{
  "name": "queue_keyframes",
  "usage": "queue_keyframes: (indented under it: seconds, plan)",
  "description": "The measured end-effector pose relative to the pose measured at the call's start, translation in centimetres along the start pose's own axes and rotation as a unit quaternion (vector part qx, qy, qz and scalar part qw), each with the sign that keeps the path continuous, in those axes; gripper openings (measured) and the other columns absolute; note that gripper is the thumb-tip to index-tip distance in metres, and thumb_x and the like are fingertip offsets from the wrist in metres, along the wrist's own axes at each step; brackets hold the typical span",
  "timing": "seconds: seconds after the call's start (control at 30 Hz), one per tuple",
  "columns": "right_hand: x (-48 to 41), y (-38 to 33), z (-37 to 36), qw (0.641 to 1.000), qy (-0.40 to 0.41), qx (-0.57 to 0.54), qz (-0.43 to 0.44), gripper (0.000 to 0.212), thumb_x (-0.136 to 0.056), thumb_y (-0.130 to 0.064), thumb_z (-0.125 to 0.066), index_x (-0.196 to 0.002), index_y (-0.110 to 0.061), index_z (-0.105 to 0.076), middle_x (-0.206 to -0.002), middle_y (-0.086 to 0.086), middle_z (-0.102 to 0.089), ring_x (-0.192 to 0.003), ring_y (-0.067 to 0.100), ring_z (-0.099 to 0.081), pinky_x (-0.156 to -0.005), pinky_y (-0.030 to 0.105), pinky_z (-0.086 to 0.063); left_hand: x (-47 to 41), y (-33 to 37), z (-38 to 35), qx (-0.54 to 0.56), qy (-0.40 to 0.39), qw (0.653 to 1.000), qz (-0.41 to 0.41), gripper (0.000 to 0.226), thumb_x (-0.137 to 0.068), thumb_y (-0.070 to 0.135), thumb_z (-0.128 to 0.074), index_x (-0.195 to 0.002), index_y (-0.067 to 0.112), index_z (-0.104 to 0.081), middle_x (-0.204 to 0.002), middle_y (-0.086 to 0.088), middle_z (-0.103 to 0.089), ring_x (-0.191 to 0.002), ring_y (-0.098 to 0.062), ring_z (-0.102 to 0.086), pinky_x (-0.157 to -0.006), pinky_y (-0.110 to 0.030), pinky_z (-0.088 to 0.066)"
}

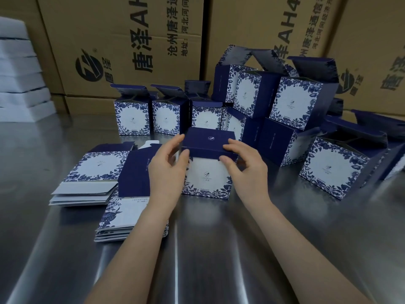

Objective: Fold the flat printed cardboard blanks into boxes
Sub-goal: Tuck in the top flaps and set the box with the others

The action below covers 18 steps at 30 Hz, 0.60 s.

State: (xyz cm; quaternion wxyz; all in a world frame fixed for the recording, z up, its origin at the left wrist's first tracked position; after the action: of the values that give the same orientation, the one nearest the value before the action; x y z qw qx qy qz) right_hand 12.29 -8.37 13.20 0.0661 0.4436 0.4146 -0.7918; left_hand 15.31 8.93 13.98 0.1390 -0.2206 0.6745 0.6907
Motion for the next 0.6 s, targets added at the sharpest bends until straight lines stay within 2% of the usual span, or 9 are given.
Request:
queue_keyframes:
  seconds: [0.07, 0.17, 0.23, 0.3, 0.37, 0.43, 0.53, 0.6]
  plan:
    - [-0.4, 0.4, -0.1, 0.999, 0.012, 0.033, -0.008, 0.023, -0.086, -0.012, -0.073, -0.109, -0.014, -0.072, -0.124, -0.008, -0.058, -0.118, 0.018, -0.054, -0.094, 0.04, -0.05, -0.1, -0.1, 0.1, -0.057, 0.027, 0.998, -0.03, 0.025, -0.094, 0.008, -0.06, -0.111, 0.023, -0.07, -0.109, 0.004, -0.07, -0.097, -0.001, -0.063, -0.087, -0.013, -0.048]
    - [-1.5, 1.1, -0.4, 0.997, 0.039, 0.06, -0.041, 0.018, -0.087, -0.01, -0.072, -0.105, -0.011, -0.072, -0.134, 0.006, -0.047, -0.106, 0.017, -0.053, -0.088, 0.021, -0.046, 0.1, -0.5, -0.1, -0.115, -0.009, 0.991, -0.069, 0.023, -0.093, 0.005, -0.057, -0.097, 0.023, -0.071, -0.092, 0.01, -0.069, -0.082, 0.005, -0.06, -0.075, -0.008, -0.042]
    - [-2.5, 1.5, -0.7, 0.994, 0.05, 0.069, -0.066, 0.017, -0.087, -0.01, -0.071, -0.104, -0.011, -0.072, -0.122, 0.008, -0.042, -0.09, 0.016, -0.05, -0.082, 0.02, -0.046, 0.4, -0.7, -0.5, -0.142, -0.056, 0.986, -0.073, 0.022, -0.092, 0.006, -0.058, -0.095, 0.021, -0.073, -0.079, 0.016, -0.066, -0.069, 0.007, -0.056, -0.066, -0.008, -0.039]
    - [-3.7, 1.9, -1.2, 0.992, 0.043, 0.078, -0.086, 0.017, -0.089, -0.012, -0.07, -0.106, -0.013, -0.071, -0.108, 0.003, -0.041, -0.077, 0.013, -0.047, -0.082, 0.024, -0.045, 0.9, -0.8, -1.1, -0.168, -0.11, 0.977, -0.068, 0.02, -0.091, 0.008, -0.059, -0.095, 0.021, -0.074, -0.07, 0.018, -0.062, -0.062, 0.003, -0.054, -0.064, -0.016, -0.041]
    - [-4.9, 2.4, -1.7, 0.989, 0.031, 0.1, -0.107, 0.018, -0.09, -0.015, -0.068, -0.107, -0.016, -0.07, -0.104, 0.001, -0.042, -0.073, 0.009, -0.047, -0.08, 0.027, -0.045, 1.6, -0.8, -1.8, -0.199, -0.175, 0.962, -0.061, 0.02, -0.091, 0.011, -0.059, -0.095, 0.023, -0.074, -0.067, 0.014, -0.061, -0.064, -0.006, -0.056, -0.067, -0.026, -0.047]
    - [-6.1, 3.0, -2.3, 0.982, 0.018, 0.137, -0.127, 0.018, -0.092, -0.02, -0.065, -0.109, -0.019, -0.065, -0.11, 0.002, -0.047, -0.079, 0.015, -0.052, -0.076, 0.033, -0.044, 2.2, -0.7, -2.5, -0.228, -0.24, 0.942, -0.051, 0.02, -0.091, 0.015, -0.058, -0.097, 0.026, -0.073, -0.074, 0.008, -0.066, -0.075, -0.018, -0.062, -0.074, -0.034, -0.052]
    - [-7.9, 3.9, -2.8, 0.968, -0.004, 0.204, -0.145, 0.018, -0.095, -0.025, -0.062, -0.112, -0.02, -0.06, -0.118, 0.004, -0.05, -0.093, 0.024, -0.056, -0.071, 0.034, -0.041, 3.1, -0.6, -3.1, -0.258, -0.311, 0.914, -0.035, 0.021, -0.094, 0.02, -0.055, -0.102, 0.029, -0.073, -0.092, 0.003, -0.073, -0.09, -0.021, -0.065, -0.084, -0.037, -0.052]
    - [-9.0, 4.3, -3.1, 0.956, -0.007, 0.256, -0.143, 0.018, -0.095, -0.027, -0.061, -0.112, -0.02, -0.061, -0.118, 0.006, -0.048, -0.098, 0.028, -0.055, -0.069, 0.034, -0.039, 3.5, -0.6, -3.4, -0.268, -0.335, 0.903, -0.028, 0.023, -0.094, 0.021, -0.053, -0.104, 0.029, -0.072, -0.094, 0.001, -0.073, -0.092, -0.023, -0.064, -0.085, -0.037, -0.052]
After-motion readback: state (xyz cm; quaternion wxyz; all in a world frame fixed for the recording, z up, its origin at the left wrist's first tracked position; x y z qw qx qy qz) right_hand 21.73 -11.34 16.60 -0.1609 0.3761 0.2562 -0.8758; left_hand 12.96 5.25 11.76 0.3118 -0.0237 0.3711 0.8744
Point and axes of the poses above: each hand's wrist, its own x-axis away from the middle knuckle, its own z-axis out of the back of the hand, y = z × x, the point moved 1 cm from there along -x, towards the middle knuckle
